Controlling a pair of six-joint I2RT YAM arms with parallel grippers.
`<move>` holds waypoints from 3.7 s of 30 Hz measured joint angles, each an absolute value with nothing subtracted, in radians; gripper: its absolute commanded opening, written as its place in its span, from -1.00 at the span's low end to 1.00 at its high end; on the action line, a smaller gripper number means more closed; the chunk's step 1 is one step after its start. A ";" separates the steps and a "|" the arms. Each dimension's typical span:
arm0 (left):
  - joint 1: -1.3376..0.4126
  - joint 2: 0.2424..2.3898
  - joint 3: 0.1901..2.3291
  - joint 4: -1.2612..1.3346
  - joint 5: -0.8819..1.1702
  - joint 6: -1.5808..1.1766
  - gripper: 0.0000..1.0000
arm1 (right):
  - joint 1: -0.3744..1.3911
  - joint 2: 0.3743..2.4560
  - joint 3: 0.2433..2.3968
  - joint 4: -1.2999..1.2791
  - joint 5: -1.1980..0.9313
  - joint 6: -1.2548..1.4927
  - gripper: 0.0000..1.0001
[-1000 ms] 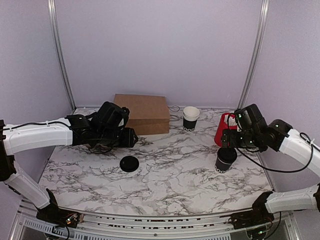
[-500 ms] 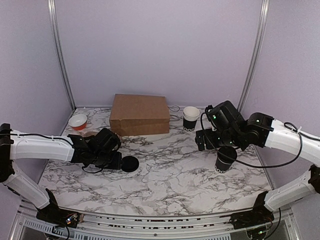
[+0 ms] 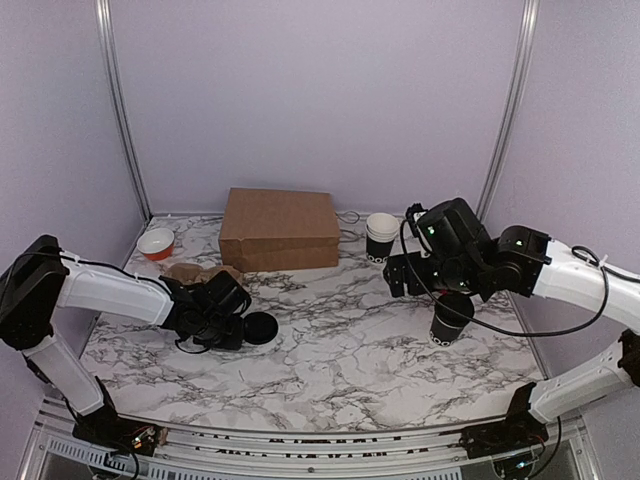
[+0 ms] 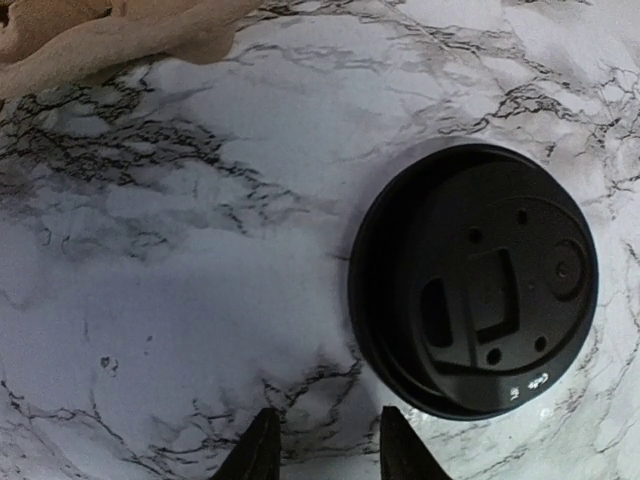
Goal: Pack the takeout coffee
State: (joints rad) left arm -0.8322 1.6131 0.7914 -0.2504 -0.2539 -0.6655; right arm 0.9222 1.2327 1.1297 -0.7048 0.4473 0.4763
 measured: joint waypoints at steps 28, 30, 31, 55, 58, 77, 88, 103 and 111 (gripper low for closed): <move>-0.915 2.196 1.908 -0.490 -0.145 -0.430 -0.26 | 0.922 1.130 1.101 -0.693 0.444 0.455 0.98; -0.912 2.121 1.874 -0.498 -0.184 -0.434 -0.23 | 0.922 1.139 1.101 -0.680 0.431 0.455 0.98; -0.909 2.079 1.851 -0.498 -0.204 -0.438 -0.22 | 0.922 1.148 1.101 -0.670 0.423 0.453 0.98; -0.303 1.927 1.645 -0.496 -0.028 -0.488 -0.22 | 0.922 1.171 1.064 -0.575 0.302 0.490 0.96; -0.285 2.004 1.698 -0.490 0.021 -0.485 -0.29 | 0.923 1.148 1.055 -0.575 0.297 0.499 0.96; -0.269 2.103 1.789 -0.473 0.138 -0.484 -1.00 | 0.923 1.103 1.028 -0.577 0.296 0.527 0.96; -0.269 1.936 1.805 -0.468 0.150 -0.441 -1.00 | 0.923 1.135 1.028 -0.531 0.295 0.524 0.99; -0.283 1.491 1.548 -0.367 0.287 -0.435 -1.00 | 0.709 1.163 0.979 -0.225 0.054 0.549 1.00; -0.315 1.288 1.293 -0.264 0.377 -0.495 -1.00 | 0.706 1.174 0.971 -0.052 -0.065 0.598 0.99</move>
